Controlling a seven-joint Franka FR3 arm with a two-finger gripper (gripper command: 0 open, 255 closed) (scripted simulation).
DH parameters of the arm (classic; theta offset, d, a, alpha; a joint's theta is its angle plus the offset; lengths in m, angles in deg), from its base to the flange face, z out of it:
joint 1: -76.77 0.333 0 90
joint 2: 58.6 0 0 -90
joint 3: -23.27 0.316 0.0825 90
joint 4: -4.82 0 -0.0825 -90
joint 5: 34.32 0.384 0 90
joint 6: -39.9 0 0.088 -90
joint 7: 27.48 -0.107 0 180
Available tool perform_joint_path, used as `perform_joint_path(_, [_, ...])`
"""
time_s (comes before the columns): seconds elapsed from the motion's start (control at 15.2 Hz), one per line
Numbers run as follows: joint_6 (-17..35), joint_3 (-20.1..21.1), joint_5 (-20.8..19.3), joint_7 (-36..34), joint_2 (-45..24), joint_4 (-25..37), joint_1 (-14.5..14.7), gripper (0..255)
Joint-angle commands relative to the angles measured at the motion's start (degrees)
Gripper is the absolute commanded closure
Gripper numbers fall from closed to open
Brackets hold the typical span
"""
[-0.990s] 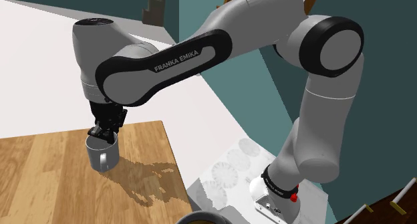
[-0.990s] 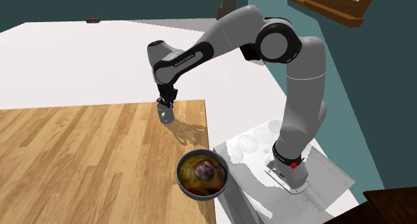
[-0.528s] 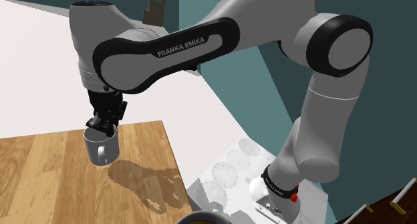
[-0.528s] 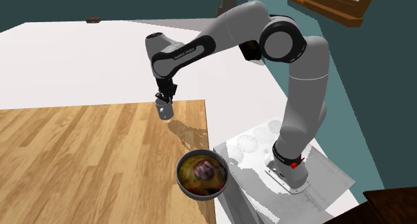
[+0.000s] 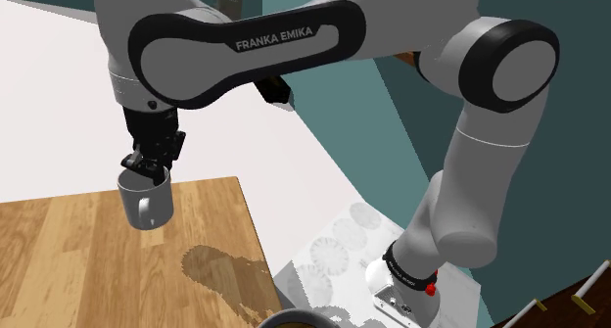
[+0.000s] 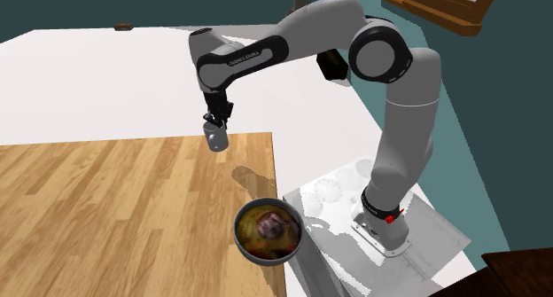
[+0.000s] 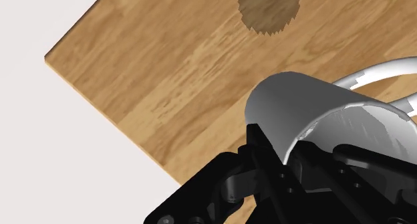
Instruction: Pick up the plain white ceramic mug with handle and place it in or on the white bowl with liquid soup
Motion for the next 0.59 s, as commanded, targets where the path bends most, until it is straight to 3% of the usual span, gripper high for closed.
perform_joint_path(0.0, [-1.33,0.08,0.17,0.05,0.35,0.99,0.01,255])
perform_joint_path(0.53, [-7.09,0.29,0.72,0.28,1.52,5.68,0.01,255])
